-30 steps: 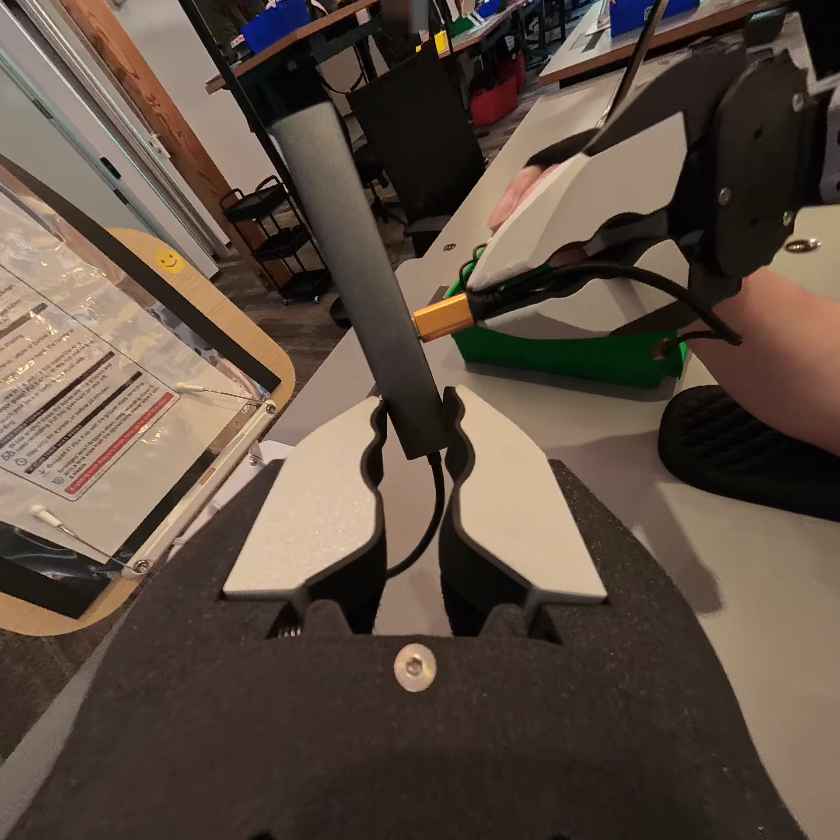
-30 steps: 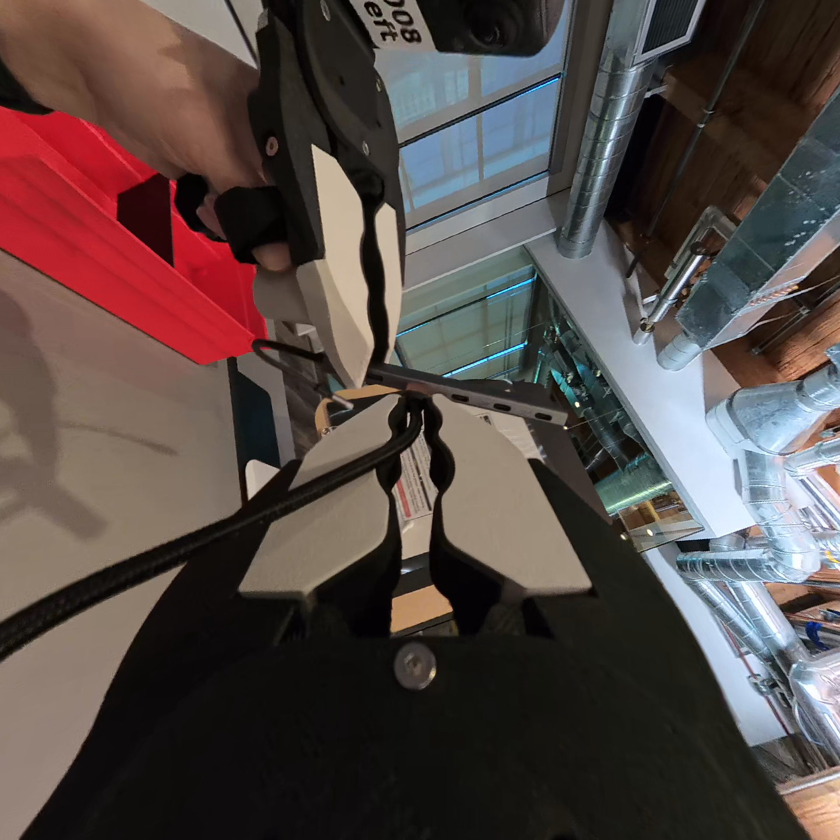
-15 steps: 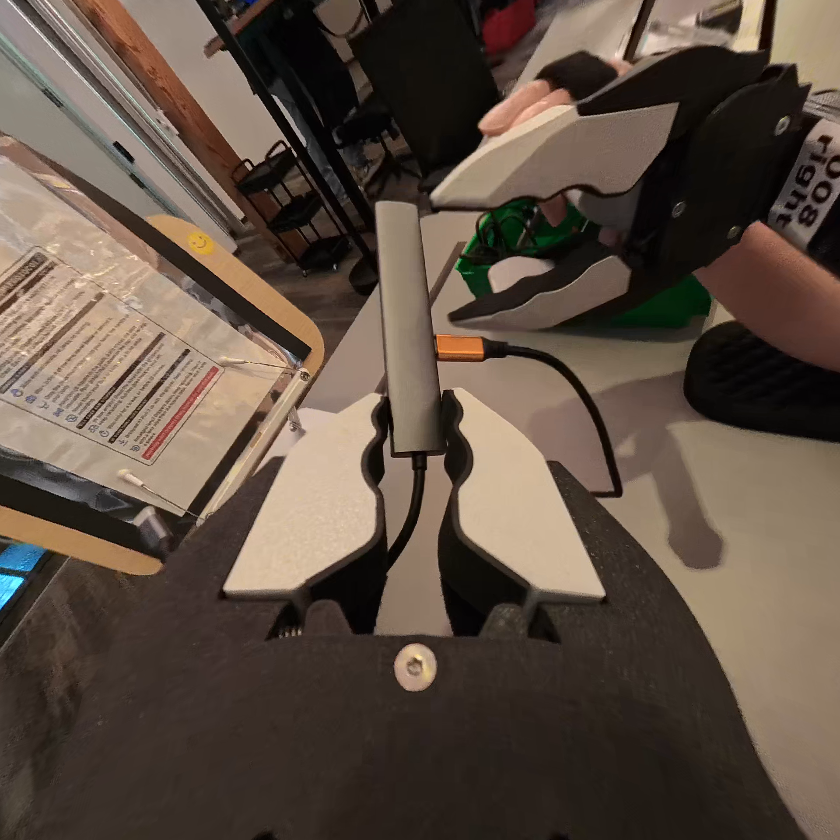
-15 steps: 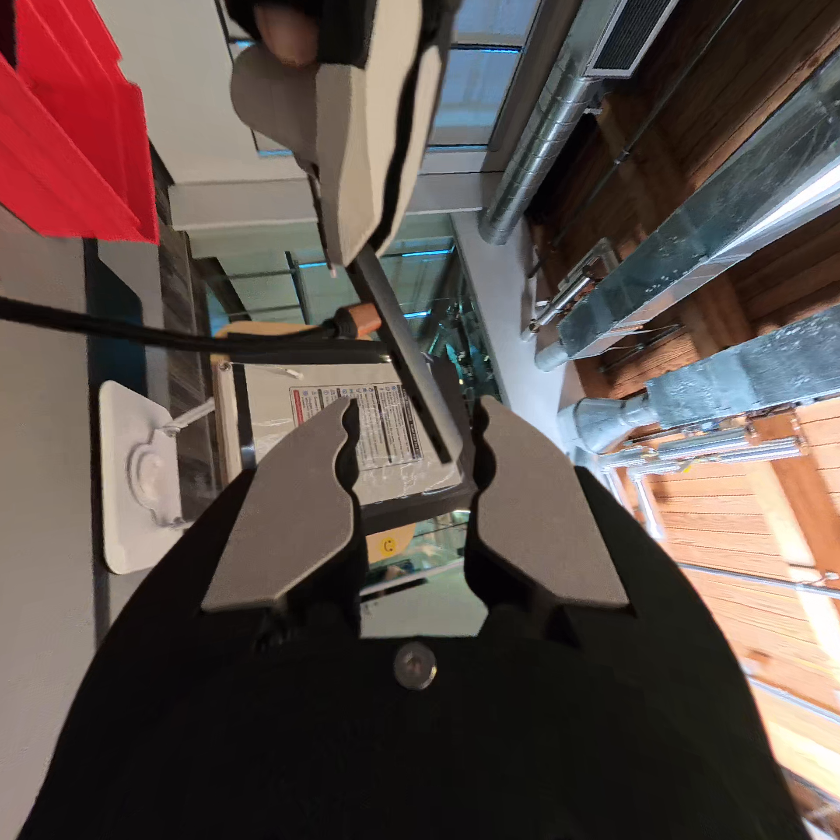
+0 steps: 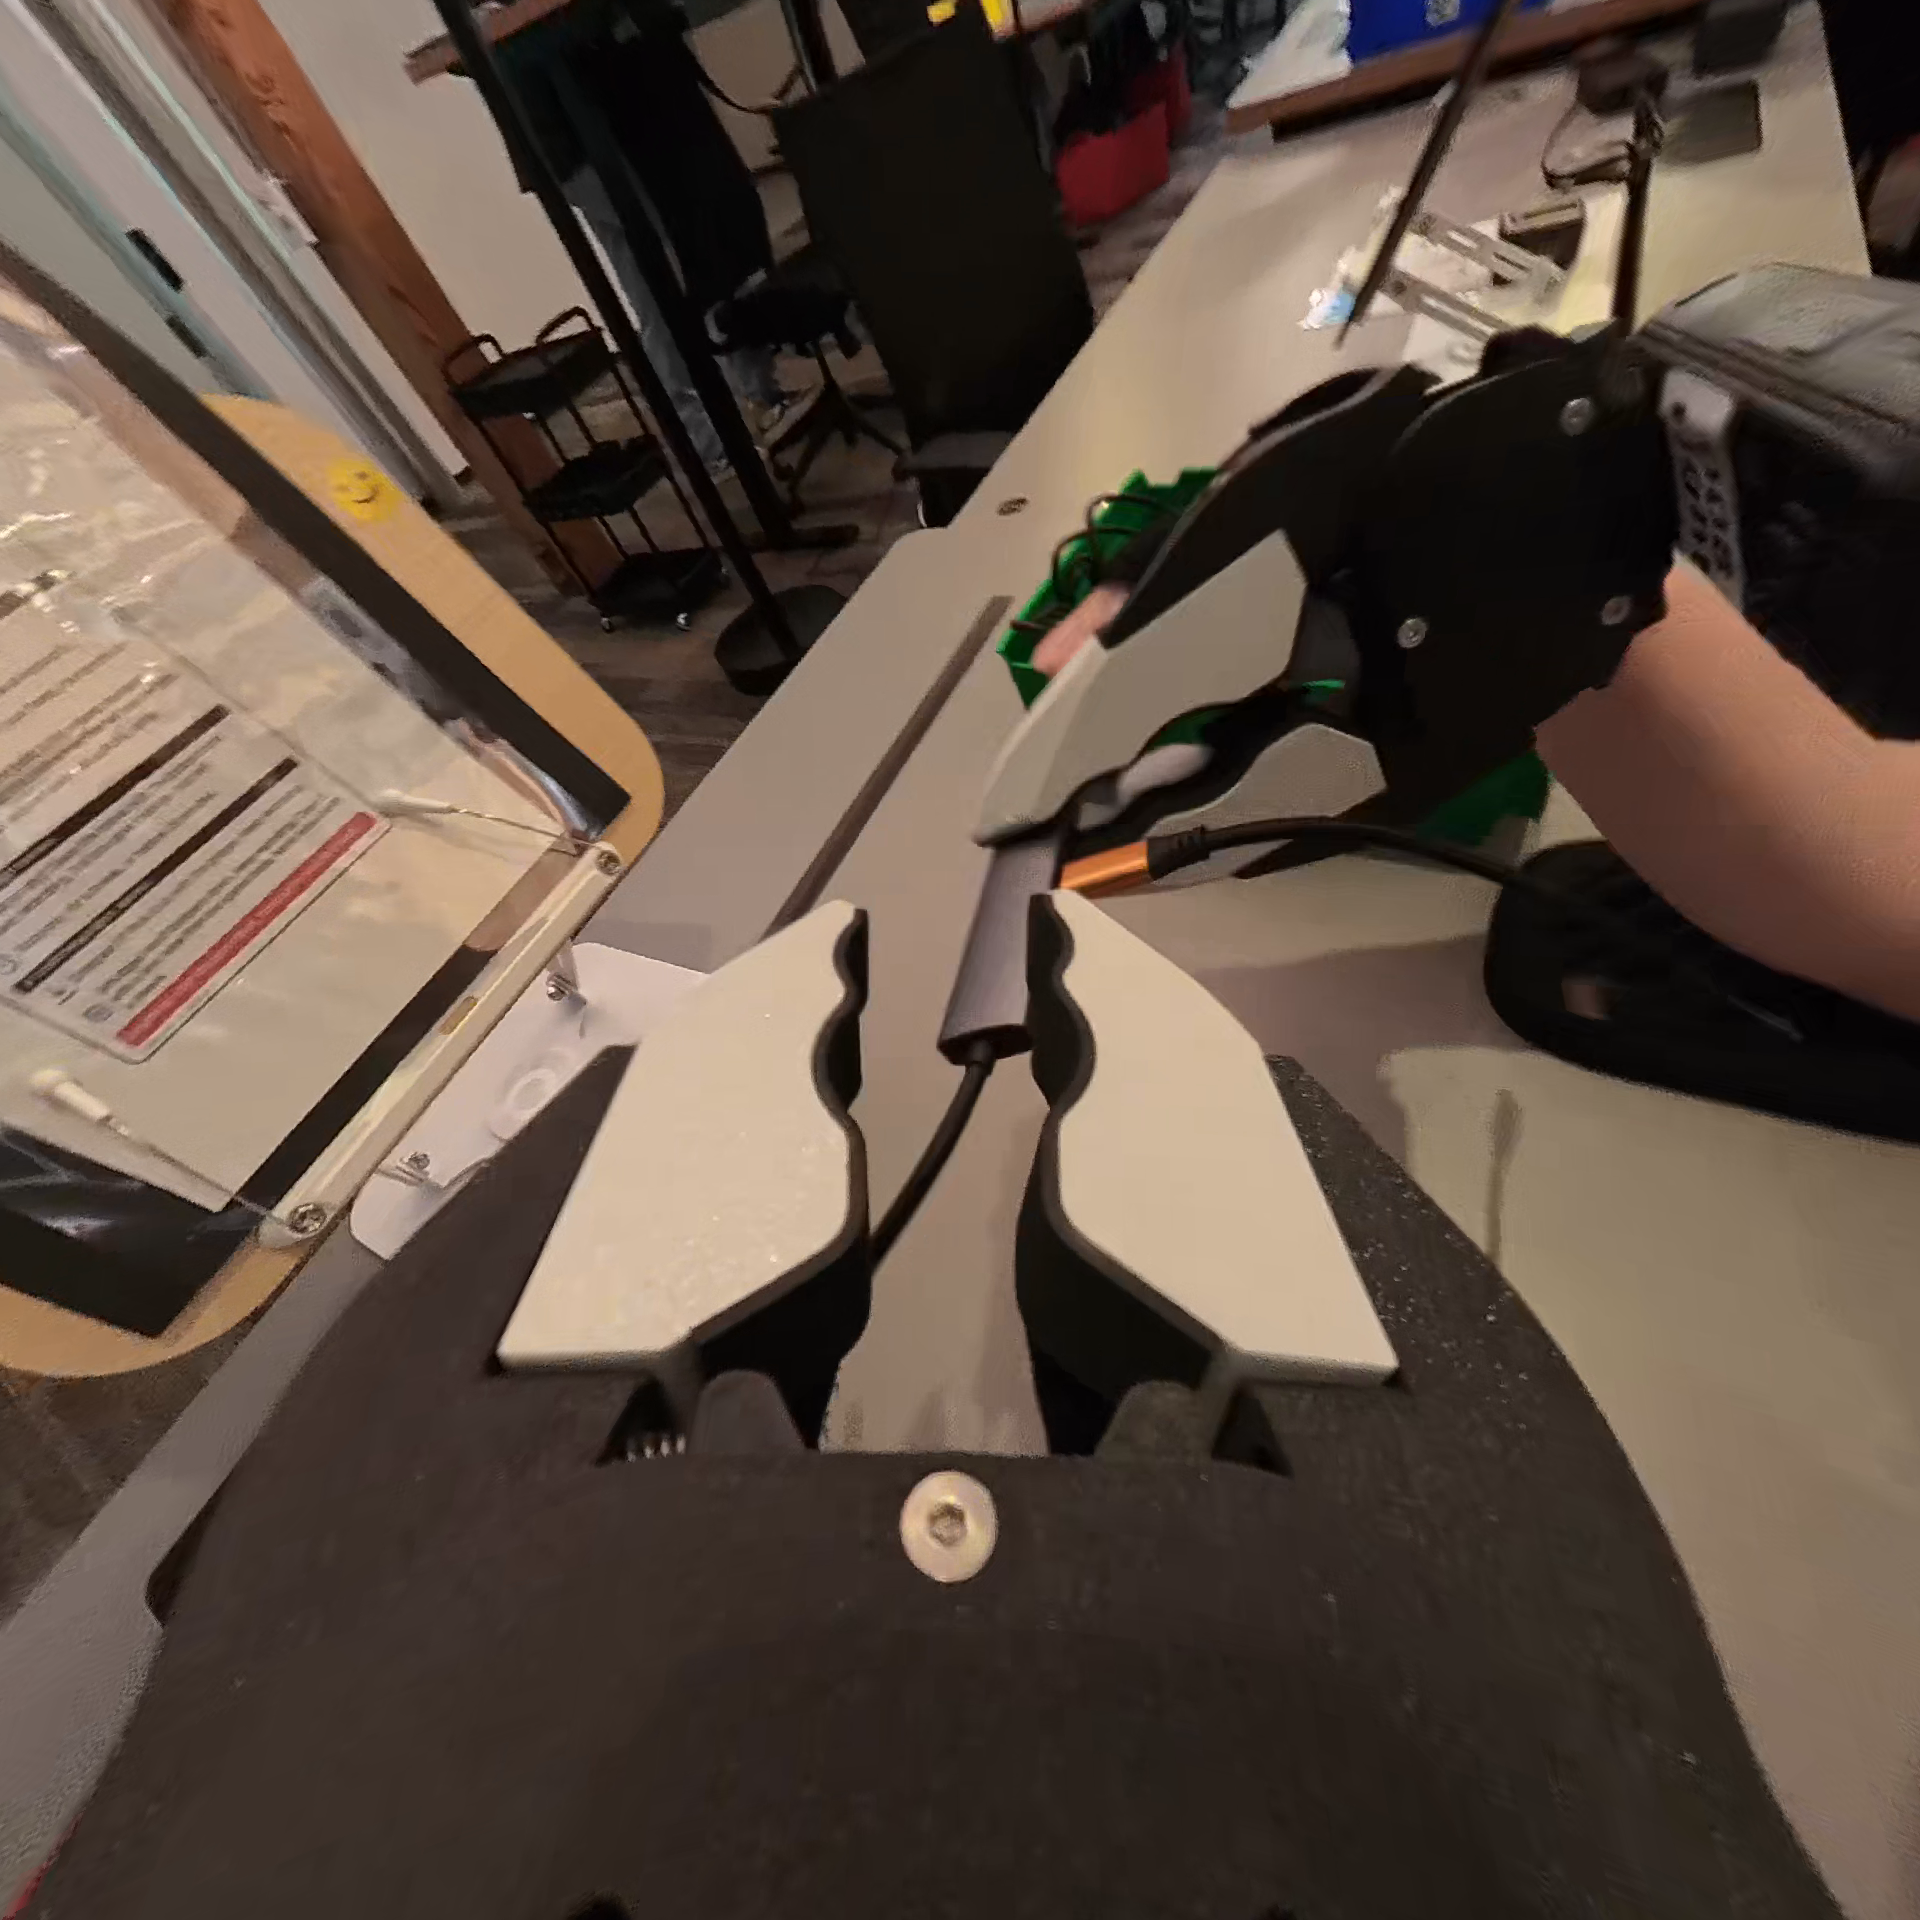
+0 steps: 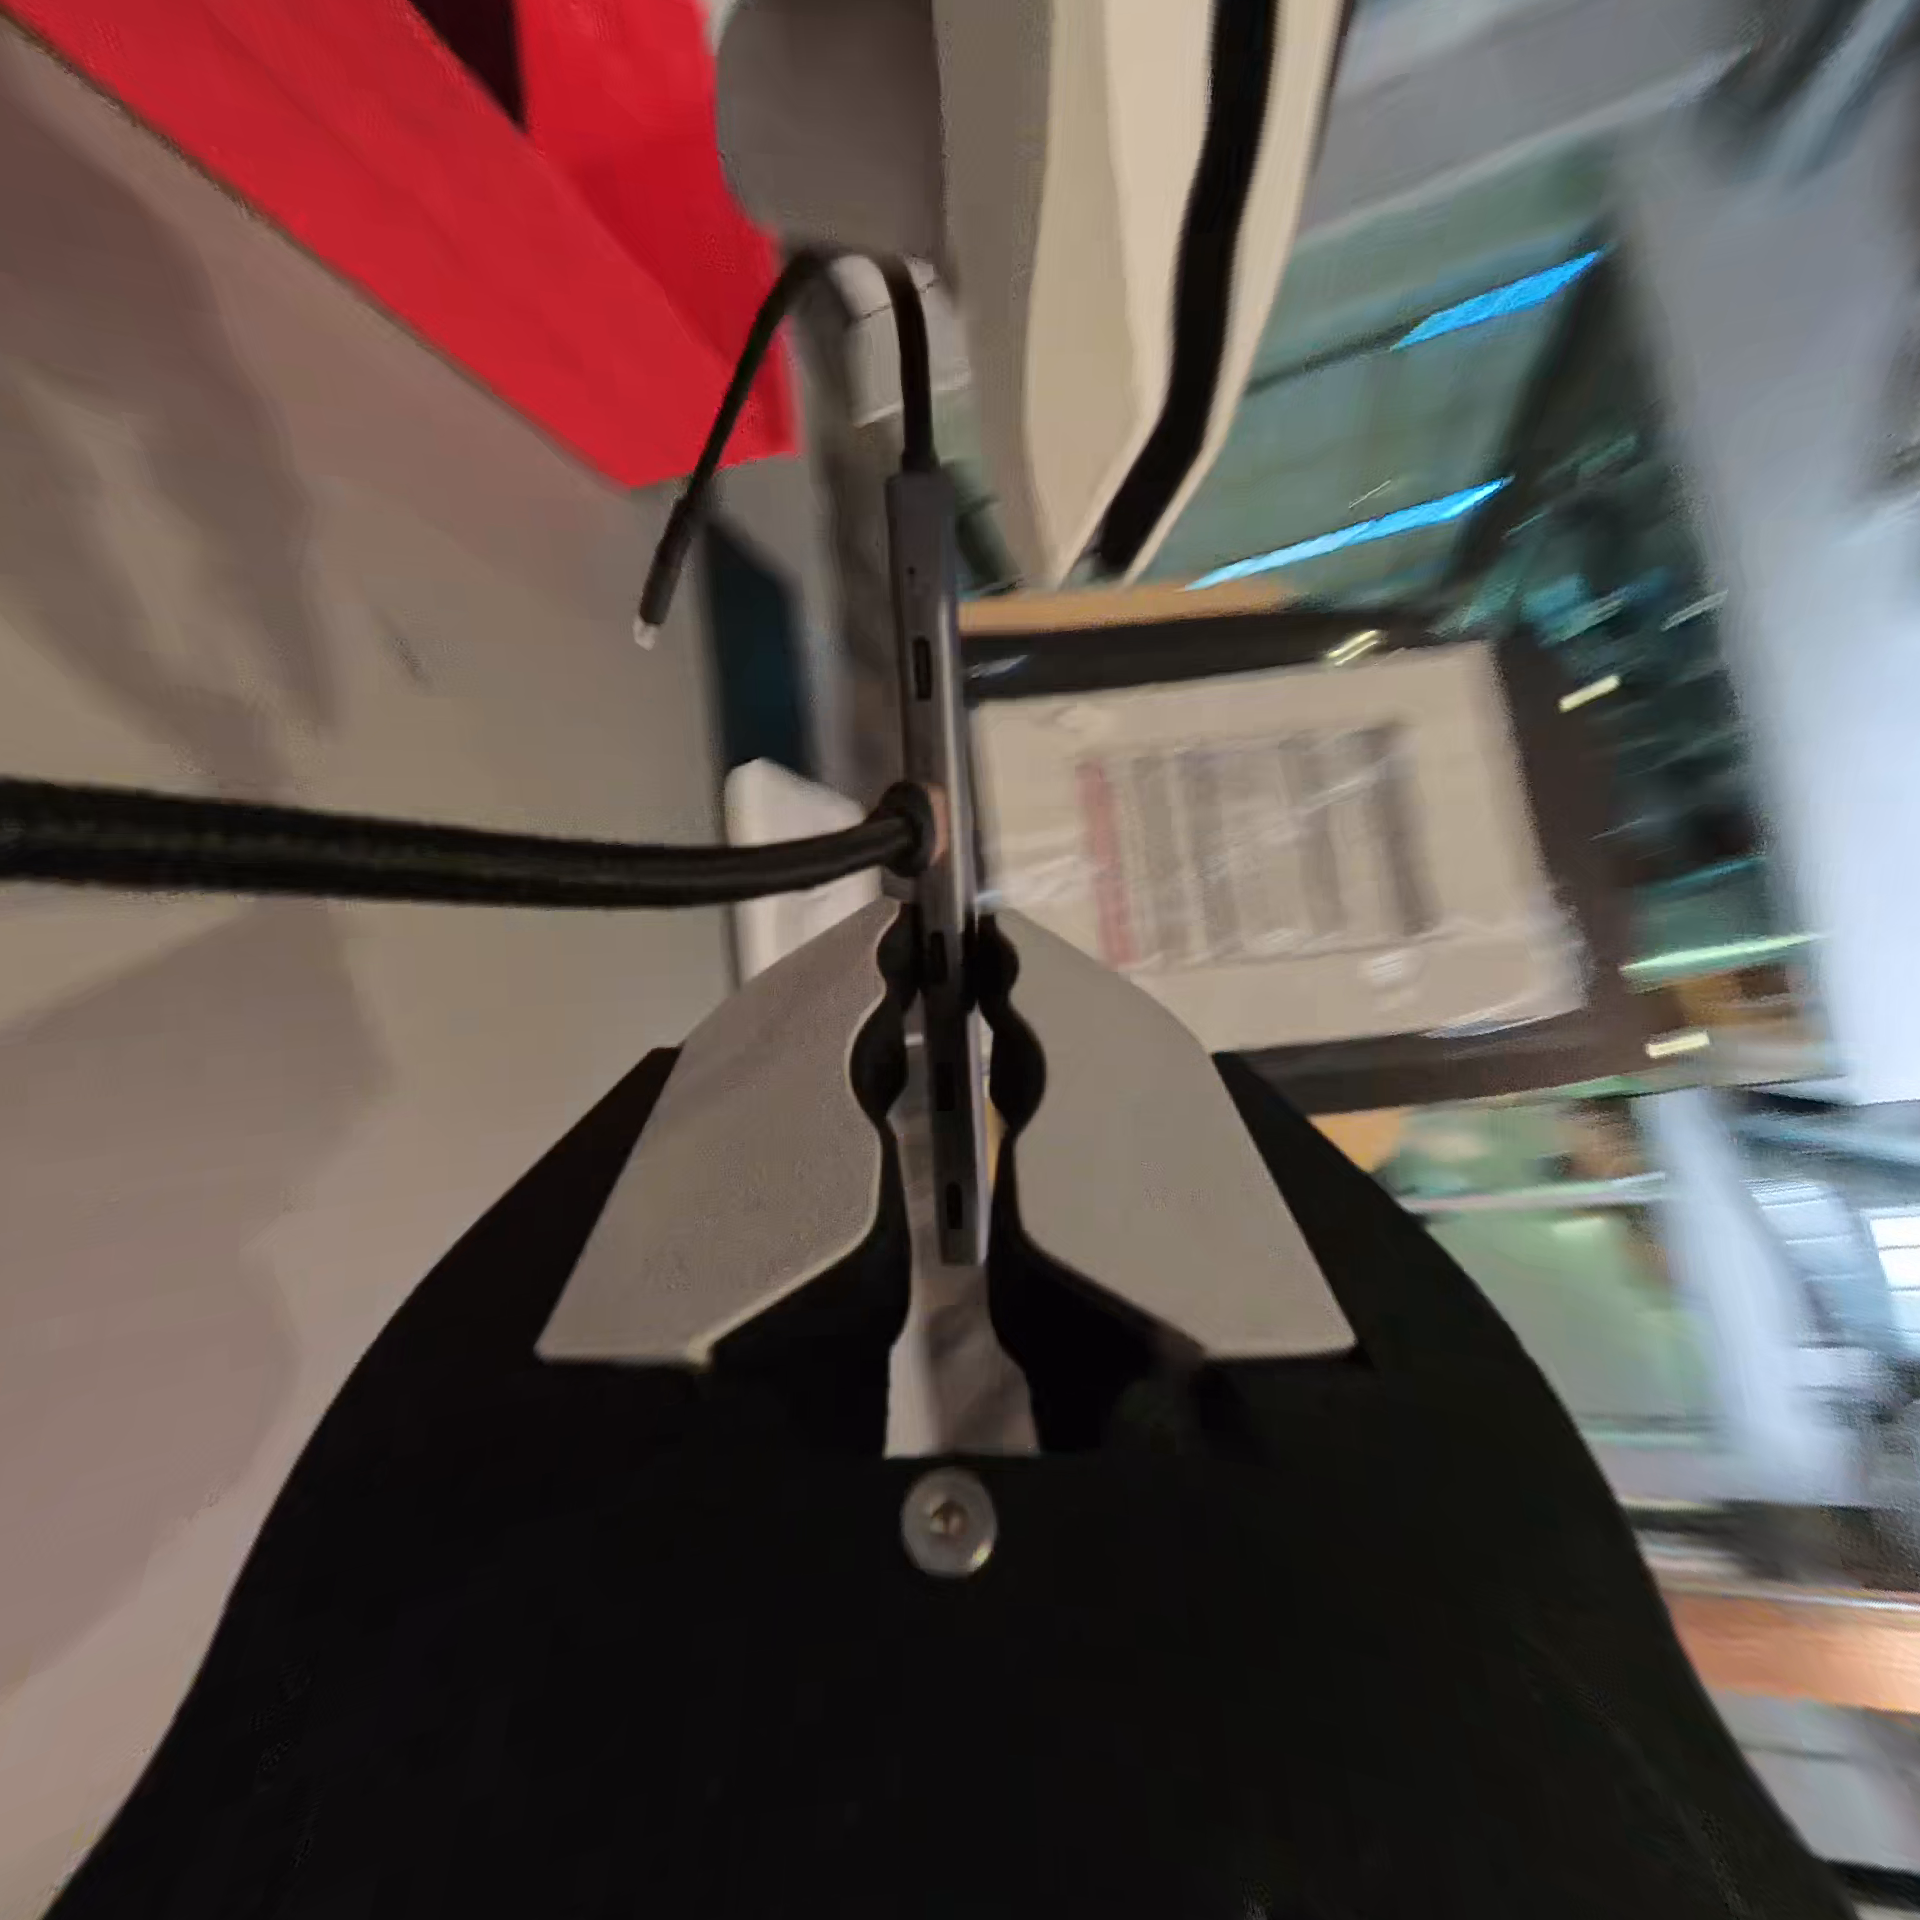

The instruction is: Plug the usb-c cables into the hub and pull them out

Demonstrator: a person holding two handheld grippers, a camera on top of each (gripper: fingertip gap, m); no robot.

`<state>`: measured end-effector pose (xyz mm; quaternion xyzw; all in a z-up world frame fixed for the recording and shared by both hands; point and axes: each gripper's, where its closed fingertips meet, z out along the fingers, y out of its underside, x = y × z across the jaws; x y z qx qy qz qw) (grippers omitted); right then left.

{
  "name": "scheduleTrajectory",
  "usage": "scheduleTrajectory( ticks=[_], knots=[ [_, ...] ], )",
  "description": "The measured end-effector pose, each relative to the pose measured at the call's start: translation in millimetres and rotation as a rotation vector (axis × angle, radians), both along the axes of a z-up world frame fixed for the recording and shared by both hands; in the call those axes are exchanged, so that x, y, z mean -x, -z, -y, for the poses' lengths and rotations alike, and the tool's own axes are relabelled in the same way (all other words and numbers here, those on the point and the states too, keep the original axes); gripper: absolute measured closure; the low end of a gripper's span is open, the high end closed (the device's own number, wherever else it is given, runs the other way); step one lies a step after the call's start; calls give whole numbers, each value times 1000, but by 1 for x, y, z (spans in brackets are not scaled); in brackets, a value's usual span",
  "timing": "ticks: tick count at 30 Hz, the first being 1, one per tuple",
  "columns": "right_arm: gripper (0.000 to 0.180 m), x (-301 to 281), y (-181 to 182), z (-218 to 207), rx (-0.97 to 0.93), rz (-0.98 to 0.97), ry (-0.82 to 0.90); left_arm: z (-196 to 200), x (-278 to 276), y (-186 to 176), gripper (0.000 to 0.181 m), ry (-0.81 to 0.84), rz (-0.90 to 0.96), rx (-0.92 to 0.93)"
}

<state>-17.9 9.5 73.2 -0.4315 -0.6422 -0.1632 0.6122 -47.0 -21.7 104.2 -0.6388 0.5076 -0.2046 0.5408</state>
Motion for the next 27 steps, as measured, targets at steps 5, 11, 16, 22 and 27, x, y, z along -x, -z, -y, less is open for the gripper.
scheduleTrajectory(
  ticks=[5, 11, 16, 22, 27],
  knots=[
    [169, -50, 45, -19, 573, -35, 207, -12, 17, -3, 149, -67, 61, 60],
    [169, -119, 67, -19, 942, -178, 475, -14, 29, 2, 150, -84, 45, 118],
    [169, -151, 72, -4, 1092, -275, 619, -6, 29, 8, 153, -36, 13, 156],
    [169, -192, 65, 1, 1202, -120, 837, 1, 27, 8, 156, 12, 20, 177],
    [169, -249, 10, 3, 1337, -18, 972, 6, 25, 8, 156, 41, 18, 191]
  ],
)
